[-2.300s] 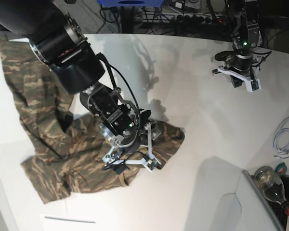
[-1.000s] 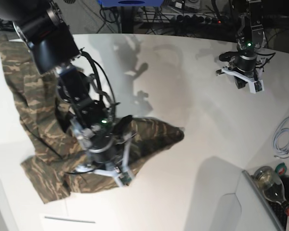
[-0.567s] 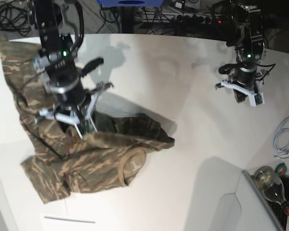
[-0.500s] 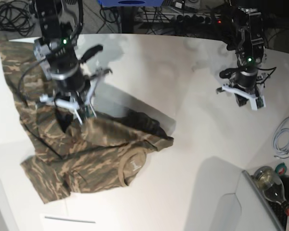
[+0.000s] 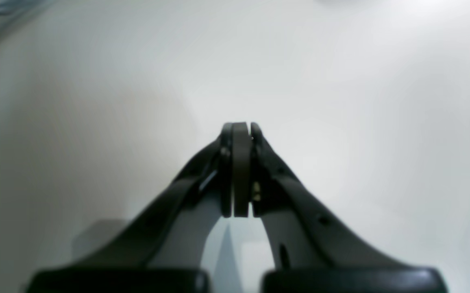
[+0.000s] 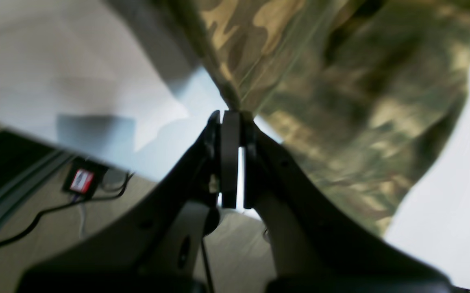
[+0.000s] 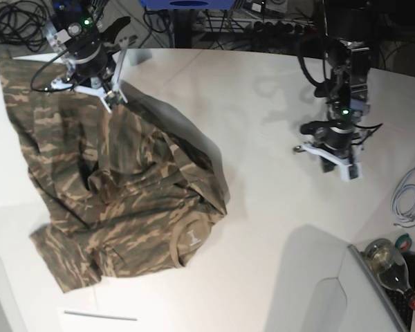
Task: Layout the t-shirt on the table in an organized manner, then fold the t-shirt properly
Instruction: 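Reach the right gripper into the shirt center and grasp the fabric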
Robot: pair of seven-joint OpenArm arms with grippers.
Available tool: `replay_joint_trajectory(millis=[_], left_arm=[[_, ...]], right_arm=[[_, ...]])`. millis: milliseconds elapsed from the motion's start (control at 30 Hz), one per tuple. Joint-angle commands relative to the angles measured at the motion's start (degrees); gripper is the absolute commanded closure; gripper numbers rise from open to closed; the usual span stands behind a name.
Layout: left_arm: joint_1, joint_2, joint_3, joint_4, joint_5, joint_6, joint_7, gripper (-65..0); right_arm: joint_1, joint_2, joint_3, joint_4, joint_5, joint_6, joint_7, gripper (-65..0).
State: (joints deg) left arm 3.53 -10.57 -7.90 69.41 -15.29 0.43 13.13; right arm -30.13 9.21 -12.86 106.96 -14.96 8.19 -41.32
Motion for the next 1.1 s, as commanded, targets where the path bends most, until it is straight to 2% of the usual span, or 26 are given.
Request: replay_joint_trajectory(millis=[0, 100, 233, 500, 567, 700, 767, 800, 867, 1000, 1067], left_arm=[[-0.8, -0.4, 1.6, 0.8, -0.1, -0.1, -1.2, 0.0], [-2.0, -0.4, 8.6, 0.6, -0.1, -0.1, -1.3, 0.0], [-2.8, 0.0, 13.0, 1.6, -0.1, -0.1, -1.3, 0.0], [-4.0, 0.3, 11.9, 1.9, -0.1, -0.1, -1.3, 0.0], [-3.8, 0.2, 7.8, 1.8, -0.1, -0.1, -1.2, 0.0], [-3.5, 0.3, -6.4, 1.7, -0.2, -0.1, -0.8, 0.0], [-2.3, 0.1, -12.5, 1.7, -0.2, -0.3, -0.8, 0.0], [-1.8, 0.0, -14.7, 1.8, -0.2, -0.9, -0.8, 0.0], [-1.0, 0.0, -19.3, 1.8, -0.2, -5.0, -0.8, 0.0], [2.3, 0.0, -23.6, 1.8, -0.2, -12.7, -0.8, -0.7], [3.7, 0.0, -23.8, 2.0, -0.2, -15.2, -0.8, -12.2]], right_arm=[[-0.2, 0.2, -0.1, 0.4, -0.1, -0.3, 1.4, 0.0], [-0.2, 0.1, -2.0, 0.4, -0.1, -0.3, 2.2, 0.0], [-0.1, 0.1, -4.2, 0.1, -0.1, -0.3, 2.0, 0.0], [1.4, 0.1, -11.6, -1.4, -0.1, -0.3, 1.7, -0.6], [1.4, 0.1, -11.9, -0.2, -0.1, -0.3, 1.6, -7.5], [1.6, 0.1, -11.5, 3.9, -0.1, -0.3, -0.3, -32.3], [2.7, 0.1, -11.4, 5.4, -0.3, -0.4, -0.1, -42.3], [3.9, 0.1, -11.4, 5.8, -0.3, -0.4, 0.4, -44.9], [7.8, -0.6, -11.8, 5.8, -0.2, -0.5, 1.5, -46.1], [17.6, -7.2, -11.9, 3.3, -0.1, -0.5, 1.2, -46.8], [23.2, -9.8, -12.0, -1.6, -0.1, -0.5, 1.2, -46.8]])
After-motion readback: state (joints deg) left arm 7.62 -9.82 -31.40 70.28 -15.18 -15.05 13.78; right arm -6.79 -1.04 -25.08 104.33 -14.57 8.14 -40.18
